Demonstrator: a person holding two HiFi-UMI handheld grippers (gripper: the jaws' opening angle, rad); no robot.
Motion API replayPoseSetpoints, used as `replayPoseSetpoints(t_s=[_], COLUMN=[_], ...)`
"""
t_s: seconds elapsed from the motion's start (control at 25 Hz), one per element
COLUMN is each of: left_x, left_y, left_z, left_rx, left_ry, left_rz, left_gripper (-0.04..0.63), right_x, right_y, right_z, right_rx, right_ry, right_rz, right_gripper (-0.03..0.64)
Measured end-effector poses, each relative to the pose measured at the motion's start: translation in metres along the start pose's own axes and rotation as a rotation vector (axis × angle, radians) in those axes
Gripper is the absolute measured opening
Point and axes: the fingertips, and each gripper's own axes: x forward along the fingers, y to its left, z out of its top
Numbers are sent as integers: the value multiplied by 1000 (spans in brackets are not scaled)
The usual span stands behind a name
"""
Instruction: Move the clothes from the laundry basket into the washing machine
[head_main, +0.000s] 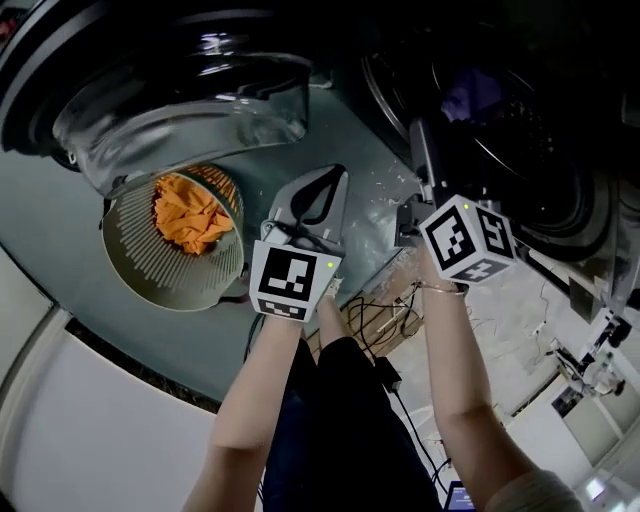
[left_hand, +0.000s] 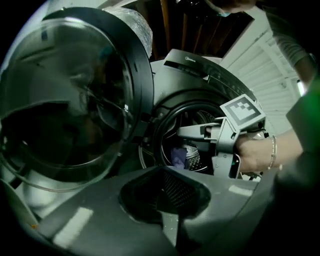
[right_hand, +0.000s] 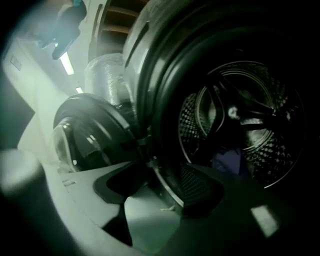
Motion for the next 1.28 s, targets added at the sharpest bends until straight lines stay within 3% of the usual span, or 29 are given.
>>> replayPoseSetpoints(t_s=[0.16, 0.24, 0.52, 0.92, 1.28], left_x=[-48, -71, -156, -233, -241], left_y=[36, 53, 115, 167, 227], left_z=[14, 21, 15, -46, -143], left_rx=[-75, -72, -131, -239, -390], left_ry=[-55, -82, -151, -131, -2], left_rz=[113, 173, 365, 563, 695], left_gripper=[2, 2, 2, 17, 25], right_x=[-8, -12, -19, -44, -32], right_y=[79, 114, 214, 336, 382], right_z=[-20, -28, -69, -168, -244], right_rx=[-36, -47, -151, -369, -354], right_ry=[94, 128, 234, 492, 590], right_rz=[143, 212, 402, 779, 862], right_gripper=[279, 250, 28, 28, 28])
